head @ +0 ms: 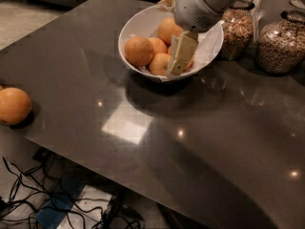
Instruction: Pick orange from white bowl
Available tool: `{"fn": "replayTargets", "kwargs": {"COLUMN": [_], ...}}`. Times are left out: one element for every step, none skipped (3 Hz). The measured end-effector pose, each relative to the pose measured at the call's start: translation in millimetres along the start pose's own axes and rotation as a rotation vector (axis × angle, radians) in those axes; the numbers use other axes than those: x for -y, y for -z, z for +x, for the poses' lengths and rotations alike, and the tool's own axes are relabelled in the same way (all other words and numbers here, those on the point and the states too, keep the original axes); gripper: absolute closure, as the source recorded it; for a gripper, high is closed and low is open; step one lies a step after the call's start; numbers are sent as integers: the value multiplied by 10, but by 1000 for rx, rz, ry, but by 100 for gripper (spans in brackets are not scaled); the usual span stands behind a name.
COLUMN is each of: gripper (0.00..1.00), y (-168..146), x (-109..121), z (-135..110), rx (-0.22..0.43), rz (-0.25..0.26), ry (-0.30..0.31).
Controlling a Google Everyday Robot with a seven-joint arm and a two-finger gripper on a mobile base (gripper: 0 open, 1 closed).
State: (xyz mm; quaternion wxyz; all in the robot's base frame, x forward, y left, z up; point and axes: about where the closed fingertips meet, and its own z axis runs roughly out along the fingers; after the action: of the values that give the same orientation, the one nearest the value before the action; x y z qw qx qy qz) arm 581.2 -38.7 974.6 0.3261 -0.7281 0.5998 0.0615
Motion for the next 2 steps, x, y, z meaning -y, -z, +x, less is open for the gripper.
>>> {"fn": "replayTargets", "kwargs": {"gripper": [0,0], "y": [-138,-274], "x": [235,431], "z": [-93,-101], "rx": [67,77], "rz": [21,15], "ry": [24,35]}}
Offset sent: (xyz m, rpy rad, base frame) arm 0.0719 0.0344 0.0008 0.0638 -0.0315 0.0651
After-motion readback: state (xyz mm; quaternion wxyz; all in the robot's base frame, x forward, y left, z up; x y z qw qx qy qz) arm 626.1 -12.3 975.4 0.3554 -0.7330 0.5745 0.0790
